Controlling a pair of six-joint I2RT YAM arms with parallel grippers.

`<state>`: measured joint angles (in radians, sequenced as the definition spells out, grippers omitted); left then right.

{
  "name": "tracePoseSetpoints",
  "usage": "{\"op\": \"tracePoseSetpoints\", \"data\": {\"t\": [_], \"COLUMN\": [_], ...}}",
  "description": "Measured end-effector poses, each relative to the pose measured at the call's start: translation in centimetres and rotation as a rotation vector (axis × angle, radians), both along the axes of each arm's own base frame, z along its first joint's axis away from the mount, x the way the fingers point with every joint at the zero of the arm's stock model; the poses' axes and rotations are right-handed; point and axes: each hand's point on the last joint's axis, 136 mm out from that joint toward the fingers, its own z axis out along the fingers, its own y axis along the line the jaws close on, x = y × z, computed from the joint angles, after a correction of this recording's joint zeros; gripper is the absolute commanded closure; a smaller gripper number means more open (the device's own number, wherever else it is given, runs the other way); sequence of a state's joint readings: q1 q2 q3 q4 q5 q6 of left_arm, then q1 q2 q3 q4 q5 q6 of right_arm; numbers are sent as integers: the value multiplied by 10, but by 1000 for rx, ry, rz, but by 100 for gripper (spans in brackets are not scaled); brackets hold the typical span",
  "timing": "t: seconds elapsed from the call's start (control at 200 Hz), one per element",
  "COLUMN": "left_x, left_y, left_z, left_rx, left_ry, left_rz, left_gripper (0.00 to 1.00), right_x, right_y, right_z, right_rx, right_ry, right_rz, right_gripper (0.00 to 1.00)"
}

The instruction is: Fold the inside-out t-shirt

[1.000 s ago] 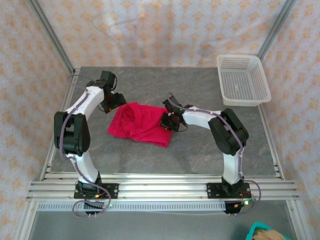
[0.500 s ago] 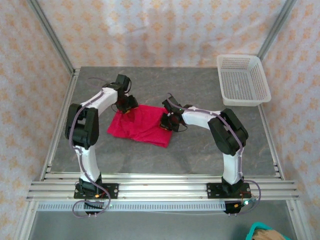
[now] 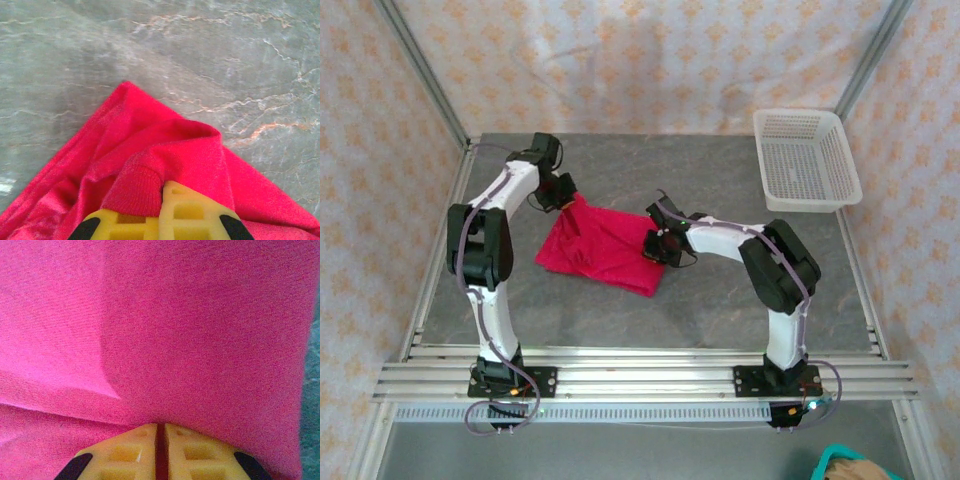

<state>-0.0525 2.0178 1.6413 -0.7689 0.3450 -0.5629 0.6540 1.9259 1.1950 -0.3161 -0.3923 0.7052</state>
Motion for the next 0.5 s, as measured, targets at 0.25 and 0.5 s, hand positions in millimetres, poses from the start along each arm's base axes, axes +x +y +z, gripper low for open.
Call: {"op": "tracePoseSetpoints", "data": {"t": [0.25,0.5], "left_x": [-26,-105], "left_y": [15,12], "left_z": [11,28], "left_rx": [40,24], "left_ry": [-2,-23], "left_rz": [-3,-24], "left_gripper": [49,66], "right_x": [0,-1], "right_y": [0,-1], "right_z": [1,2], "right_rx": [-4,-11], "right_ry": [0,3], "right_rz": [3,8], "right_gripper": [85,85]}}
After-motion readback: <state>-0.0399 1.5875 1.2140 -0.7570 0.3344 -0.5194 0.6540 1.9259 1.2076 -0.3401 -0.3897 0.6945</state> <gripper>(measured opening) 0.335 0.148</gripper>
